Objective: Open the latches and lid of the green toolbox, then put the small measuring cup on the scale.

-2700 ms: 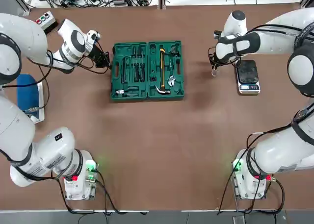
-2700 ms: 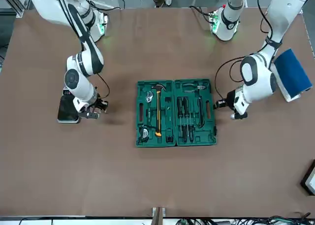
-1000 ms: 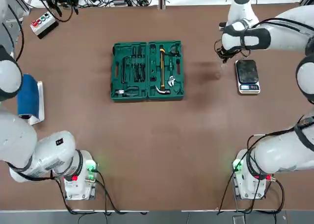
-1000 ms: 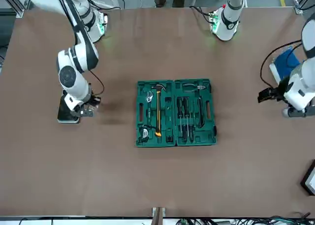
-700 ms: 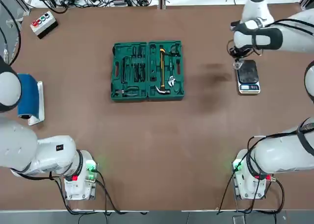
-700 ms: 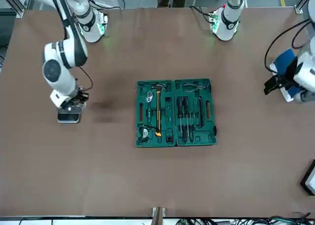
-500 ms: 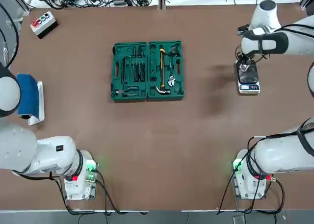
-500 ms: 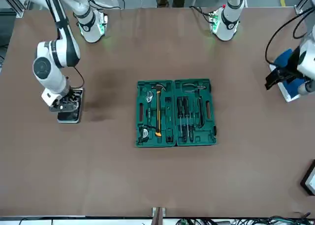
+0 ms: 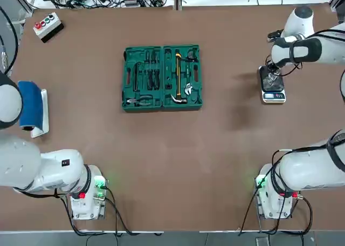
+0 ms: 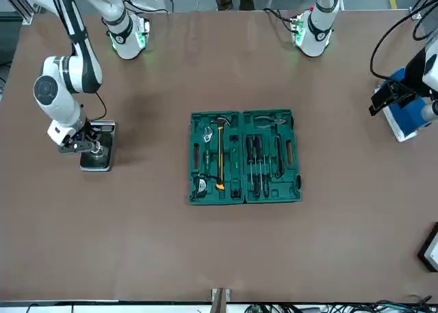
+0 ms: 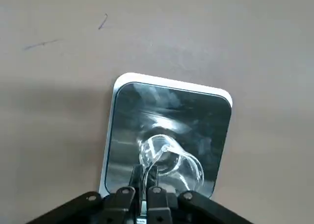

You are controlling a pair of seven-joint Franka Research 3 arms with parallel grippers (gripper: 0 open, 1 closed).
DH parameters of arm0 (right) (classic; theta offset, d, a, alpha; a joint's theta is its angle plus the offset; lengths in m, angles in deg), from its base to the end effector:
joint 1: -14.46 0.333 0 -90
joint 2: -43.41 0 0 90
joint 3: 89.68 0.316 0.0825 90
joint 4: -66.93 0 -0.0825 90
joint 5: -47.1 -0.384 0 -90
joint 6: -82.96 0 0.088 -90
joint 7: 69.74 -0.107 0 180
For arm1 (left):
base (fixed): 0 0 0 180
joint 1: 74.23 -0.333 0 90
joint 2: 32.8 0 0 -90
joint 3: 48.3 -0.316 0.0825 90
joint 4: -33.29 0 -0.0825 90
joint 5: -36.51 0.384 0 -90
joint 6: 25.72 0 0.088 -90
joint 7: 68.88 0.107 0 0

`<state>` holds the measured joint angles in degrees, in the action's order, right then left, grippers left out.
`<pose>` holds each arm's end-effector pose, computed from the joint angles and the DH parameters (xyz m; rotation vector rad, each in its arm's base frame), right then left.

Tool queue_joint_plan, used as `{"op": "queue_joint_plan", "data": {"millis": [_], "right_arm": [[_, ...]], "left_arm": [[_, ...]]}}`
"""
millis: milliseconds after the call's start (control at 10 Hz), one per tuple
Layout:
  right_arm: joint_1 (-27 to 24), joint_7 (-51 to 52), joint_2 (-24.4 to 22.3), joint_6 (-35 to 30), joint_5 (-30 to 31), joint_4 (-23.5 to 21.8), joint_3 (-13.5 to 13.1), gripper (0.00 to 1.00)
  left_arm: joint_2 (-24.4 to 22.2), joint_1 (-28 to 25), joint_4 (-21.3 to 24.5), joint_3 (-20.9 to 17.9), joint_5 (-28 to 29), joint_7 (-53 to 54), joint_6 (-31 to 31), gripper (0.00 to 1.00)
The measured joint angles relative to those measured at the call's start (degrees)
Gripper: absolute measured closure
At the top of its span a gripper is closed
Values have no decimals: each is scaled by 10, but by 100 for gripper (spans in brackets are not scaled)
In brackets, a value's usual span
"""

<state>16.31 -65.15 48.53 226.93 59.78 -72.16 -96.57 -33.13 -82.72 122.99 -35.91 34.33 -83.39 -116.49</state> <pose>0.4875 -0.0416 0.2699 2.9909 0.2580 -0.0244 0.5528 -0.0421 0.6314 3.0880 0.2868 0.0281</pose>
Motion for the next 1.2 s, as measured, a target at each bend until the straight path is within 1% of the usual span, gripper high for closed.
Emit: {"op": "queue_joint_plan", "data": {"millis": [600, 900, 1200], "right_arm": [[0, 1, 0, 10, 0, -5, 0, 93], [0, 1, 2, 16, 0, -8, -1, 93], [0, 1, 9, 26, 0, -10, -1, 91]], "left_arm": [[9, 3, 0, 4, 3, 9, 5, 0], [10, 9, 0, 8, 28, 34, 24, 0], [10, 9, 0, 9, 29, 37, 25, 0]]}}
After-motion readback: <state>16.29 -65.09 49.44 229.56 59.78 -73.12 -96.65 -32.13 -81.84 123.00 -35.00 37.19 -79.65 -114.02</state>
